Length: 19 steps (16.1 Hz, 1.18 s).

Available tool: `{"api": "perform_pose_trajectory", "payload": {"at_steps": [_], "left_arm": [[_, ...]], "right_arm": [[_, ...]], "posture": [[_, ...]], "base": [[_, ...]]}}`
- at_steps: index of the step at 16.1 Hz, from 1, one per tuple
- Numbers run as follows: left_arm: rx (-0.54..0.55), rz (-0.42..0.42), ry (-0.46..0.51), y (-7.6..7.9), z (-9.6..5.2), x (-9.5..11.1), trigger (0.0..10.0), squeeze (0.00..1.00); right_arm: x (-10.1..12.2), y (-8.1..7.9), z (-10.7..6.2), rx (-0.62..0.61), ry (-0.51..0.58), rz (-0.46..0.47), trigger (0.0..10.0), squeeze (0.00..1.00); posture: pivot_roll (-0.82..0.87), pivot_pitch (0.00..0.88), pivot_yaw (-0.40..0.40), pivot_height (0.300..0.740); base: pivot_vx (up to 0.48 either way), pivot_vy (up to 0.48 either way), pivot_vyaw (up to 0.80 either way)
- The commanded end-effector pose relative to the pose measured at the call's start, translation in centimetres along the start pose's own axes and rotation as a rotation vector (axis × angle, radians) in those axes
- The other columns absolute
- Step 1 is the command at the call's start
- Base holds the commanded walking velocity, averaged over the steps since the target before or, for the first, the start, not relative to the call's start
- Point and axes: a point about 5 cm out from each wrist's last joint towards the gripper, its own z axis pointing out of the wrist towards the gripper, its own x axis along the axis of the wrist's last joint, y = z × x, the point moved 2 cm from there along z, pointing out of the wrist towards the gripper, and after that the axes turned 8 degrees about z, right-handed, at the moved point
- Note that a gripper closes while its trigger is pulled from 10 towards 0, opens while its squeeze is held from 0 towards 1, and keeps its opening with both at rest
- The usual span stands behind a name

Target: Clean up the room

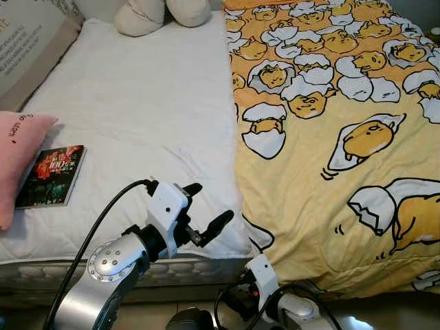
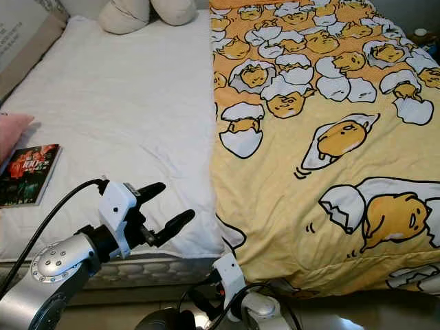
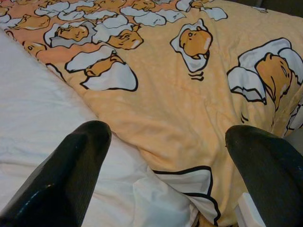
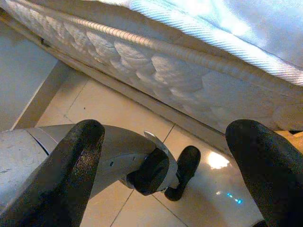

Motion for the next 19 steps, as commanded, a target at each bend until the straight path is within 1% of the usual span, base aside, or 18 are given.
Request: {"api": "perform_pose_trajectory", "payload": {"at_steps": [1, 2, 3, 4, 5, 6, 7, 10, 11, 12, 13, 15, 16, 17, 19], "left_arm": [[0.002, 0.012, -0.006, 0.0, -0.1, 0.1, 10.0, 0.00], [0.002, 0.012, -0.006, 0.0, -0.1, 0.1, 10.0, 0.00], [0.003, 0.011, -0.006, 0.0, -0.1, 0.1, 10.0, 0.00], [0.202, -0.051, 0.007, -2.7, 1.3, -0.9, 10.0, 0.00], [0.429, -0.153, 0.006, -5.3, 2.9, -2.2, 10.0, 0.00], [0.471, -0.176, 0.003, -5.7, 3.1, -2.5, 10.0, 0.00], [0.483, -0.175, -0.005, -5.8, 2.9, -2.7, 10.0, 0.00], [0.491, -0.175, -0.003, -5.9, 3.1, -2.7, 10.0, 0.00], [0.528, -0.169, 0.009, -6.3, 3.3, -2.8, 10.0, 0.00], [0.569, -0.156, -0.005, -6.8, 3.1, -3.1, 10.0, 0.00], [0.623, -0.154, -0.030, -7.3, 2.5, -3.6, 10.0, 0.00], [0.734, -0.202, -0.111, -8.2, 0.7, -5.5, 10.0, 0.00], [0.745, -0.232, -0.127, -8.1, 0.1, -6.1, 10.0, 0.00], [0.737, -0.236, -0.128, -7.9, 0.0, -6.3, 10.0, 0.00], [0.707, -0.182, -0.112, -7.7, 0.6, -5.8, 10.0, 0.00]], "right_arm": [[0.2, -0.2, 0.1, 0.006, 0.007, 0.000, 10.0, 0.00], [0.2, -0.2, 0.1, 0.006, 0.007, 0.000, 10.0, 0.00], [0.6, -0.1, 0.0, 0.003, 0.029, -0.016, 10.0, 0.00], [7.6, 2.0, -0.6, -0.161, 0.303, -0.084, 10.0, 0.00], [15.7, 3.7, -3.3, -0.354, 0.646, -0.120, 10.0, 0.00], [17.1, 3.9, -4.1, -0.392, 0.714, -0.119, 10.0, 0.00], [17.1, 3.8, -4.1, -0.396, 0.722, -0.112, 10.0, 0.00], [17.5, 3.6, -4.3, -0.401, 0.740, -0.111, 10.0, 0.00], [18.3, 3.6, -4.8, -0.438, 0.779, -0.108, 10.0, 0.00], [18.7, 3.7, -5.2, -0.463, 0.796, -0.114, 10.0, 0.00], [19.0, 3.8, -5.5, -0.474, 0.816, -0.120, 10.0, 0.00], [18.9, 3.9, -6.2, -0.501, 0.843, -0.121, 10.0, 0.00], [18.6, 4.3, -6.3, -0.513, 0.839, -0.103, 10.0, 0.00], [18.4, 4.5, -6.3, -0.520, 0.828, -0.083, 10.0, 0.00], [18.3, 4.7, -6.1, -0.519, 0.813, -0.067, 10.0, 0.00]], "posture": [[0.14, 0.088, 0.110, 0.740], [0.14, 0.088, 0.110, 0.740], [0.14, 0.087, 0.109, 0.740], [0.05, 0.000, -0.008, 0.740], [0.05, 0.000, -0.008, 0.740], [0.05, 0.000, -0.008, 0.740], [0.05, 0.000, -0.006, 0.740], [0.05, 0.000, -0.005, 0.740], [0.05, 0.000, -0.003, 0.740], [0.05, 0.000, -0.003, 0.740], [0.05, 0.000, -0.002, 0.740], [0.05, 0.000, 0.007, 0.740], [0.05, 0.000, 0.007, 0.740], [0.05, 0.000, 0.007, 0.740], [0.05, 0.000, 0.004, 0.740]], "base": [[0.000, 0.000, 0.00], [0.000, 0.000, 0.00], [0.000, 0.000, 0.00], [0.000, 0.000, 0.00], [0.000, 0.000, 0.00], [0.000, 0.000, 0.00], [0.000, 0.000, 0.00], [0.000, 0.000, 0.00], [0.000, 0.000, 0.00], [0.000, 0.000, 0.00], [0.000, 0.000, 0.00], [0.000, 0.000, 0.00], [0.000, 0.000, 0.43], [0.000, 0.000, 0.72], [0.000, 0.000, 0.71]]}}
